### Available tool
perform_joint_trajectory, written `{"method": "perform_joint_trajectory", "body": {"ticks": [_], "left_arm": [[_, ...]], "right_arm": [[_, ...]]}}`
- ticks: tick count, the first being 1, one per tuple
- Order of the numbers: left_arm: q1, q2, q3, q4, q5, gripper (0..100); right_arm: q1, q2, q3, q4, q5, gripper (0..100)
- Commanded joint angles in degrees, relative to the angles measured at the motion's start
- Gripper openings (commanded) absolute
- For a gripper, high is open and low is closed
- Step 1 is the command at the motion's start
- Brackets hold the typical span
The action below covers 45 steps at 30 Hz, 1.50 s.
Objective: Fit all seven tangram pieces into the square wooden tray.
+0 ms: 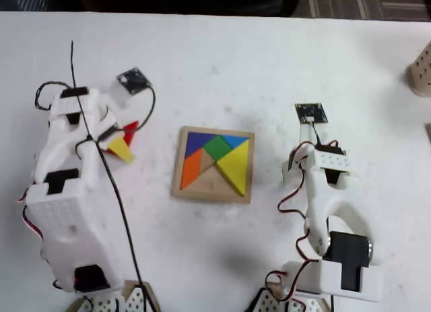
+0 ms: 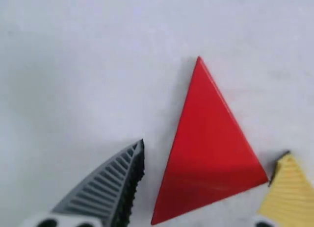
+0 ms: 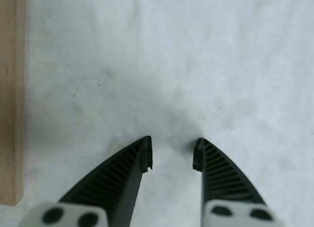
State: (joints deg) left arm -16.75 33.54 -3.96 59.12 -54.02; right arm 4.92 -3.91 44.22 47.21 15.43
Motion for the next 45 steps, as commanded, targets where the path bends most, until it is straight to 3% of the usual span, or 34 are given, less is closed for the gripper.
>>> {"method": "perform_joint_trajectory", "body": {"ticks": [1, 3, 11, 18, 20, 24, 27, 36, 40, 45], "left_arm": [[-0.22, 0.66, -3.96, 1.67, -0.44, 23], [-0.13, 0.66, -5.19, 4.31, -0.44, 18], [-1.01, 0.66, -7.47, 16.09, 0.00, 17], [-4.70, 0.66, -13.80, 17.23, -0.44, 17], [-6.11, 0.66, -16.35, 17.76, -0.53, 21], [-8.66, 0.66, -22.15, 25.76, -9.85, 35], [-10.33, 1.19, -24.62, 28.92, -17.41, 35], [-13.67, 1.27, -19.43, 20.92, -27.08, 35], [-12.62, 1.27, -16.26, 18.20, -27.34, 35], [-12.18, 1.36, -9.58, 7.74, -27.34, 35]], "right_arm": [[-1.27, 0.04, -0.70, 0.66, 1.14, 13.7], [-1.27, 0.04, -0.70, 0.66, 1.14, 13.7], [-1.19, 0.04, -0.70, 0.66, 1.14, 13.7], [-1.19, 0.04, -0.70, 0.75, 1.14, 13.7], [-1.19, 0.04, -0.70, 0.75, 1.14, 13.7], [-1.19, 0.04, -0.70, 0.75, 1.14, 13.7], [-1.19, 0.04, -0.70, 0.75, 1.14, 13.7], [-1.27, 0.04, -0.70, 0.75, 1.14, 13.7], [-1.27, 0.04, -0.70, 0.75, 1.14, 13.7], [-1.27, 0.04, -0.70, 0.66, 1.14, 13.7]]}}
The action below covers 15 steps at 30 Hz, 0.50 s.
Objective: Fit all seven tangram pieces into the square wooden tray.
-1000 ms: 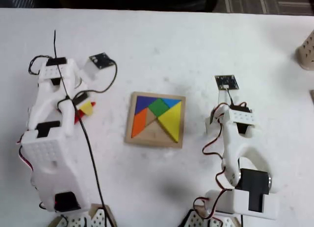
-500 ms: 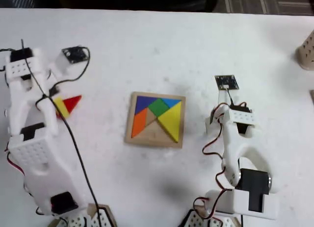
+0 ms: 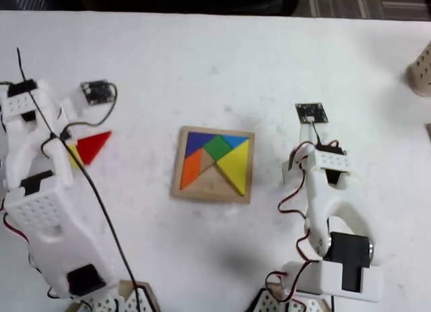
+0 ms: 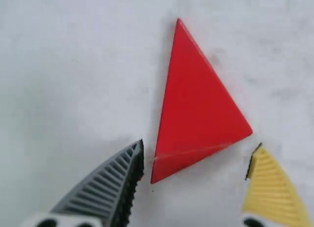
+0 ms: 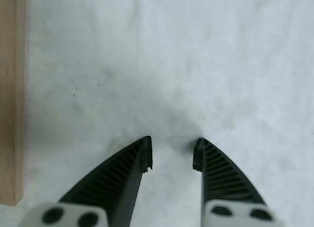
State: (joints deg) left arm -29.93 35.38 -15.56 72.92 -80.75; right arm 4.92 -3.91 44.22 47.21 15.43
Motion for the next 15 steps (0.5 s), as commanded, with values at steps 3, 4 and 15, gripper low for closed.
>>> {"method": "perform_joint_trajectory", "body": {"ticks": [3, 4, 15], "left_arm": [[1.01, -0.48, 8.26, -13.54, -0.79, 35], [1.01, -0.48, 10.20, -15.82, -0.79, 35], [0.84, -2.07, 15.03, -12.75, 2.29, 18]], "right_arm": [[-1.27, 0.04, -0.70, 0.66, 1.14, 13.7], [-1.27, 0.04, -0.70, 0.66, 1.14, 13.7], [-1.36, 0.04, -0.70, 0.66, 1.14, 13.7]]}}
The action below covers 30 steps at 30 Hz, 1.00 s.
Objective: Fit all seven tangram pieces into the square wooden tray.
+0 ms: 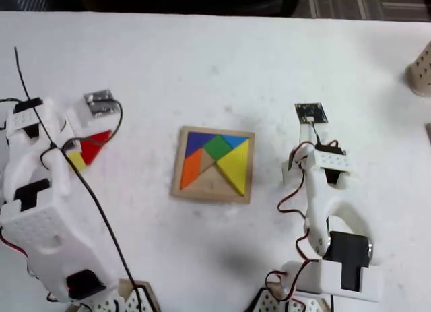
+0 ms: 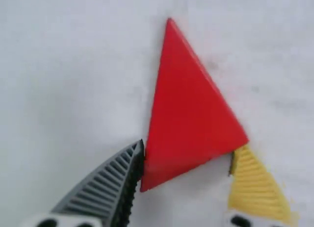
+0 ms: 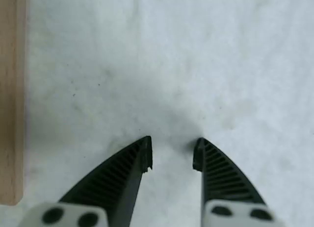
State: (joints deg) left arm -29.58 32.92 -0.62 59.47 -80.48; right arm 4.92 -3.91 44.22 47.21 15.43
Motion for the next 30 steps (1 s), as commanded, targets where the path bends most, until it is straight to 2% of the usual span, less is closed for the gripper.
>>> {"method": "perform_joint_trajectory", "body": {"ticks": [1, 6, 17, 24, 26, 30], "left_arm": [[0.57, -0.13, 0.18, 2.55, 4.84, 19], [2.24, -2.68, 0.18, 10.46, 21.89, 23], [6.37, -3.30, -1.93, 22.59, 58.99, 23], [10.59, -3.38, -10.99, 34.64, 75.43, 23], [11.12, -3.38, -13.01, 35.08, 80.35, 25], [12.26, -3.74, -14.42, 35.08, 84.66, 34]], "right_arm": [[-1.36, 0.04, -0.70, 0.66, 1.14, 13.7], [-1.36, 0.04, -0.70, 0.75, 1.14, 13.7], [-1.19, -0.04, -0.53, 0.75, 1.14, 13.7], [-1.27, -0.04, -0.53, 0.75, 1.23, 13.7], [-1.27, -0.04, -0.53, 0.75, 1.23, 13.7], [-1.27, -0.04, -0.53, 0.75, 1.23, 13.7]]}}
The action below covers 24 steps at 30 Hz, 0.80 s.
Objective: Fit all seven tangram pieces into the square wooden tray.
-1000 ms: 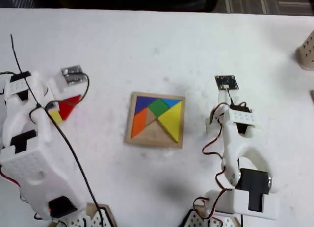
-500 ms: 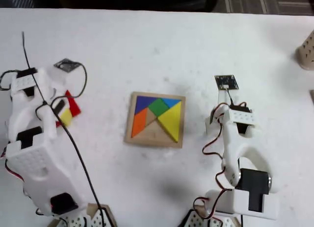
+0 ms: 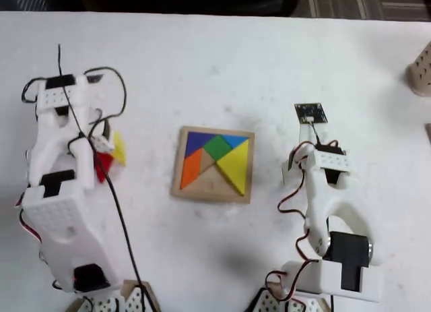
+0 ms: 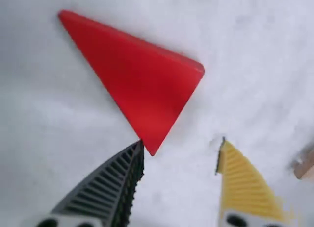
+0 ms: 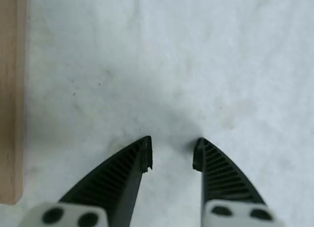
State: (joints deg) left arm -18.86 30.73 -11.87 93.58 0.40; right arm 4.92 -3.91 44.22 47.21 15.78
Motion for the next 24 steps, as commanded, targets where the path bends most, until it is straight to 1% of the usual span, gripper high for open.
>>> {"method": "perform_joint_trajectory", "body": {"ticks": [1, 5, 7, 9, 14, 19, 21, 24], "left_arm": [[1.71, -1.54, -3.16, 0.97, 6.15, 35], [0.04, -1.19, -3.08, -0.70, 16.88, 35], [-0.75, -0.92, -2.99, -3.43, 20.48, 35], [-1.63, -1.10, -1.23, -6.42, 20.22, 35], [-4.00, -1.54, 3.78, -14.07, 20.66, 34], [-6.46, -1.63, 4.48, -15.74, 20.57, 23], [-6.20, -1.19, 4.75, -17.58, 18.02, 24], [-5.23, -0.92, 4.84, -18.11, 15.56, 30]], "right_arm": [[-1.27, -0.04, -0.53, 0.75, 0.88, 13.7], [-1.27, -0.66, -0.44, 0.75, 0.97, 13.7], [-1.36, -1.54, 0.53, 0.48, 3.25, 13.7], [-1.36, -2.77, 1.49, 0.31, 4.66, 13.7], [-1.63, -5.14, 4.04, -2.07, 4.84, 13.7], [-1.98, -5.23, 4.22, -2.07, 4.84, 13.7], [-1.98, -5.14, 4.22, -2.07, 5.10, 13.7], [-1.98, -5.14, 4.22, -2.07, 5.19, 13.7]]}}
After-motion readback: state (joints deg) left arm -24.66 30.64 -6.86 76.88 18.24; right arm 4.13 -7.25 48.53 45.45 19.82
